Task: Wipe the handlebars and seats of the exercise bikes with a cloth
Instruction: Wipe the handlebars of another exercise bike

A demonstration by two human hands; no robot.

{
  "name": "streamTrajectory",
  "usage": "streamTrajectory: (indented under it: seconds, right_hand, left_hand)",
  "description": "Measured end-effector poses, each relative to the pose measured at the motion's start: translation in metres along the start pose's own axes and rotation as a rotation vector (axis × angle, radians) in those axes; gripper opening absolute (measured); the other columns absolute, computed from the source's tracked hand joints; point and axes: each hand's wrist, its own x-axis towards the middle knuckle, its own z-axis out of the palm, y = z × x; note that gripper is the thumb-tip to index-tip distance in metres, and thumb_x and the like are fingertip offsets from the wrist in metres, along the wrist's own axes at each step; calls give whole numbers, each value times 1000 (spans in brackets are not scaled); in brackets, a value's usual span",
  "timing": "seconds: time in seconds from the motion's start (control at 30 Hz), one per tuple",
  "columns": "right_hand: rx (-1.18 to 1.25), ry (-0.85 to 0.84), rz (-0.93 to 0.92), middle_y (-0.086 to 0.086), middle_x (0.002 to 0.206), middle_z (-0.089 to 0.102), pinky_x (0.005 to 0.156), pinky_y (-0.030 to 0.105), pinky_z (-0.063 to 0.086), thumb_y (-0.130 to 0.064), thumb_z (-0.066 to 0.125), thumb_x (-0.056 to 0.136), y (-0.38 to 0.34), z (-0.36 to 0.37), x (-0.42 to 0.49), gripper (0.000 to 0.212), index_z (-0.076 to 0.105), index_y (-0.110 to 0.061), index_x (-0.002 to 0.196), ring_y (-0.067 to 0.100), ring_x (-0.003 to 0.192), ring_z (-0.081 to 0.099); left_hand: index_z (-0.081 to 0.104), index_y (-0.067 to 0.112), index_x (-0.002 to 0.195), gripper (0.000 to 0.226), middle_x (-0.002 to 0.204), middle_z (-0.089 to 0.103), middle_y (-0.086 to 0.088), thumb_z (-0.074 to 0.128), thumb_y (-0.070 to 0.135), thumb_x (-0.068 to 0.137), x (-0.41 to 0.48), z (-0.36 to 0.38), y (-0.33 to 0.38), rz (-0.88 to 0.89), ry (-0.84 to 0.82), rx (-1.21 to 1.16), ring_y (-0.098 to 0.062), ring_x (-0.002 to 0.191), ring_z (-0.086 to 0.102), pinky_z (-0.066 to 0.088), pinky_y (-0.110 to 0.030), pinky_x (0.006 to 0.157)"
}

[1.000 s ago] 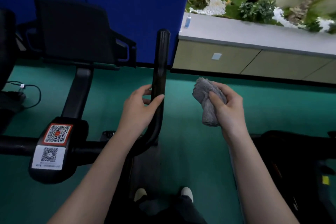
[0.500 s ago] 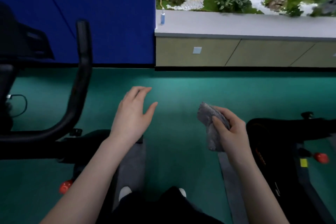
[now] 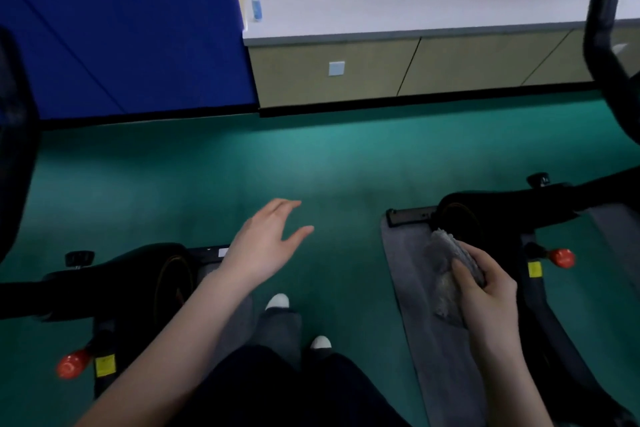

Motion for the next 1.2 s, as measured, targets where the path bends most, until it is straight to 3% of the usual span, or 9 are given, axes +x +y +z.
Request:
streamTrajectory:
  seconds: [0.13, 0.27, 0.4, 0.6, 0.7, 0.83, 1.03, 1.2]
  right_hand:
    - [-22, -54, -25, 11, 106, 68, 97, 49, 47, 3, 54, 90, -18, 31, 34, 25, 65, -5, 111, 26, 104, 63]
    - [-62, -149, -126, 7, 102, 69, 92, 35, 48, 6, 55, 87, -48, 83, 77, 25, 67, -7, 105, 21, 99, 64]
    - [-117, -289, -217, -1, 97, 70, 85, 19, 46, 6, 56, 87, -83, 145, 122, 26, 68, -11, 103, 8, 91, 63]
    - [-120, -407, -301, -17, 92, 66, 77, 6, 43, 6, 56, 86, -137, 221, 192, 31, 65, -22, 98, -10, 82, 60]
    - [-124, -422, -318, -18, 91, 67, 79, 9, 44, 6, 57, 86, -155, 244, 223, 34, 64, -26, 96, -5, 84, 61]
    - [-114, -440, -284, -5, 95, 70, 84, 20, 46, 7, 57, 87, -168, 265, 270, 30, 67, -18, 100, 5, 88, 62]
    - [-78, -435, -223, 6, 99, 69, 75, 7, 44, 8, 53, 88, -184, 298, 369, 27, 66, -12, 101, 6, 84, 60]
    - [-100, -497, -255, 4, 95, 69, 78, 25, 46, 5, 53, 88, -219, 354, 463, 30, 65, -21, 98, 16, 83, 59]
  left_hand:
    - [49, 14, 135, 55, 135, 51, -1, 56, 44, 89, 16, -9, -29, -123, 22, -31, -19, 125, 47, 35, -32, 107]
    - [51, 14, 133, 54, 132, 53, -3, 57, 44, 89, 47, -17, -61, -220, 36, -65, -19, 121, 51, 36, -31, 105]
    - [53, 13, 131, 52, 130, 54, -3, 58, 43, 88, 95, -31, -88, -291, 43, -123, -20, 118, 53, 40, -34, 102]
    - [55, 14, 128, 50, 125, 56, -2, 58, 44, 89, 180, -66, -114, -308, 25, -145, -18, 114, 54, 39, -30, 100]
    - [55, 15, 128, 48, 126, 55, -1, 58, 43, 89, 219, -85, -121, -303, 40, -144, -19, 116, 53, 38, -31, 103]
    - [56, 16, 127, 47, 125, 56, 0, 58, 43, 89, 255, -106, -131, -340, 107, -175, -17, 116, 53, 37, -28, 102]
    - [60, 14, 123, 43, 122, 59, -2, 62, 37, 87, 300, -126, -156, -495, 184, -241, -14, 112, 55, 34, -17, 95]
    - [59, 14, 124, 44, 125, 58, -3, 62, 37, 87, 357, -147, -177, -641, 283, -259, -15, 112, 56, 36, -22, 97]
